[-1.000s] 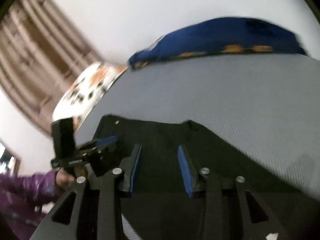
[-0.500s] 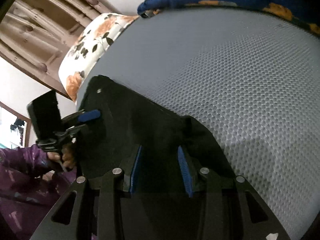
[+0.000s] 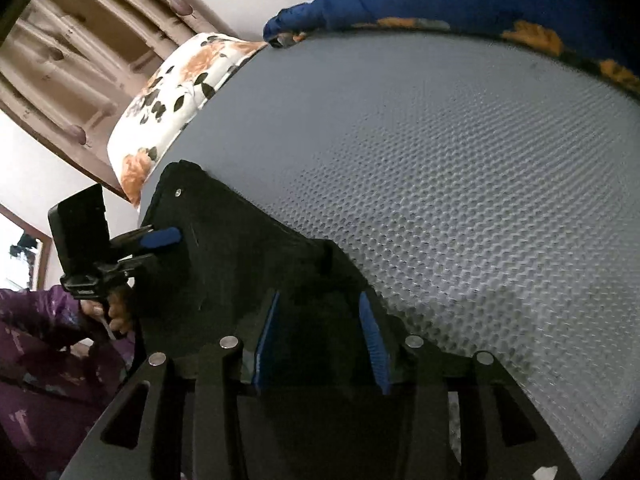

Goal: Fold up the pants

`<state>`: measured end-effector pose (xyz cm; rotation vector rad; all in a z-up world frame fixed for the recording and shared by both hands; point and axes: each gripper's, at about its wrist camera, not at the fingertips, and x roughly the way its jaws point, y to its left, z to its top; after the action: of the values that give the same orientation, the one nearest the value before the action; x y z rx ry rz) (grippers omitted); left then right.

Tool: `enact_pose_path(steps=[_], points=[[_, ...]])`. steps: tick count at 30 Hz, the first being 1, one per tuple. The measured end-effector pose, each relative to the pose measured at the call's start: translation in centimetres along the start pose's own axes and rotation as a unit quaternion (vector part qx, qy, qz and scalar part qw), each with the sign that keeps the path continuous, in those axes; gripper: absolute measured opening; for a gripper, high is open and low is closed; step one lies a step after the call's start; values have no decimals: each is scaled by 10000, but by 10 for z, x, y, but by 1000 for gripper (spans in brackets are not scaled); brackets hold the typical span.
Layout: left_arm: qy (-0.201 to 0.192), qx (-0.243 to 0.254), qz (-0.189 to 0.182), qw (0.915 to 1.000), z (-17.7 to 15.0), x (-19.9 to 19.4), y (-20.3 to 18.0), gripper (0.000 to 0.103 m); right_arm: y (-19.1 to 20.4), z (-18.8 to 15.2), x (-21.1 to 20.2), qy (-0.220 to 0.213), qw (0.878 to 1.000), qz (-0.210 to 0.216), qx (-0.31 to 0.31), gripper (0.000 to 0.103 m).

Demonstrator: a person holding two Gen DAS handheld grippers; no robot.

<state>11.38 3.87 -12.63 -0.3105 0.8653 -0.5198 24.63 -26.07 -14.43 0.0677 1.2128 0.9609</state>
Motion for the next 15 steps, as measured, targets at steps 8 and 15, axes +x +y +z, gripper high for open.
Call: enact_pose_path(steps=[8,15], points=[[-3,151,14,9999,-2,1,-4,60,9,15,16,36,9993,260,-252,33],[-76,194,-37,9998,-5,2,-3,60,8,18,13,-251,9992,64,-311,10]])
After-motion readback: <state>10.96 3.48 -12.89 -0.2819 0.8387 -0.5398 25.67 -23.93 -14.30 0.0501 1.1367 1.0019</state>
